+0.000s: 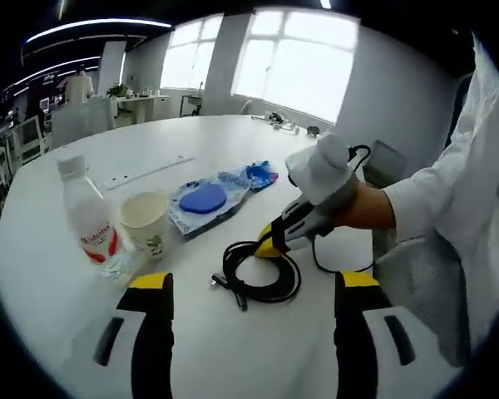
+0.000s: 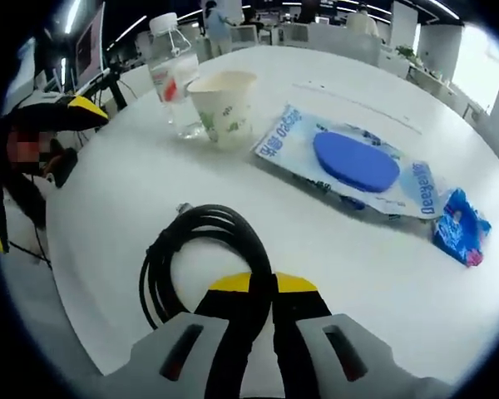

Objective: Arrange the tabletop items into an orderly group along one side of the table until the central work area is clear of visible clutter.

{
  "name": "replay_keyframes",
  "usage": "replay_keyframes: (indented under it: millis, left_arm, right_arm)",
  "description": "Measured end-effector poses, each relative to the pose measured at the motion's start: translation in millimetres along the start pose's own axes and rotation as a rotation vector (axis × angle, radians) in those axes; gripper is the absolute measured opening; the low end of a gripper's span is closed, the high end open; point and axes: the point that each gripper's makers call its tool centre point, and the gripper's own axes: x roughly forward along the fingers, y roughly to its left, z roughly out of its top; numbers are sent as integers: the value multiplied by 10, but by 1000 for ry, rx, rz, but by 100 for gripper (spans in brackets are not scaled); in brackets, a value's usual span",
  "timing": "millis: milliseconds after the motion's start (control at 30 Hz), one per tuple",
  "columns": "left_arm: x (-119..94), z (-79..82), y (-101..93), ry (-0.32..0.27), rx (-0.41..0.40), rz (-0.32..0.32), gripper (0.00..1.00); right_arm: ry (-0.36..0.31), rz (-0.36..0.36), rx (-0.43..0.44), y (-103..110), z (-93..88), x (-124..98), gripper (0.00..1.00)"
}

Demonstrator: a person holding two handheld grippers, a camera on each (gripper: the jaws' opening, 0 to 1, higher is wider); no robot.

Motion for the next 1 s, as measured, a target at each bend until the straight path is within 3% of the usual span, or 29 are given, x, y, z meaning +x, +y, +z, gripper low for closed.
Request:
replay_keyframes:
  millis: [367, 533, 667, 833, 967, 1000]
  left_arm:
    - [277, -166, 155, 52, -112, 89, 70]
    - [416, -246, 232, 78, -171, 132, 60]
    - [523, -331, 259, 129, -185, 159, 57]
    - [640, -348, 239, 142, -216, 172, 45]
    - [712, -393, 235, 159, -261, 194, 42]
    - [717, -441, 238, 184, -275, 206, 40]
  right_arm:
    - [-9, 1, -1, 1, 6, 3, 5]
    - [-17, 1, 2, -2, 5, 8, 5]
    - [-21, 1, 2, -2, 4, 6, 5]
    - [-27, 2, 4, -3, 3, 9, 5]
    - [-33, 2, 7, -2, -1, 7, 5]
    - [-34, 2, 7, -1, -2, 8, 5]
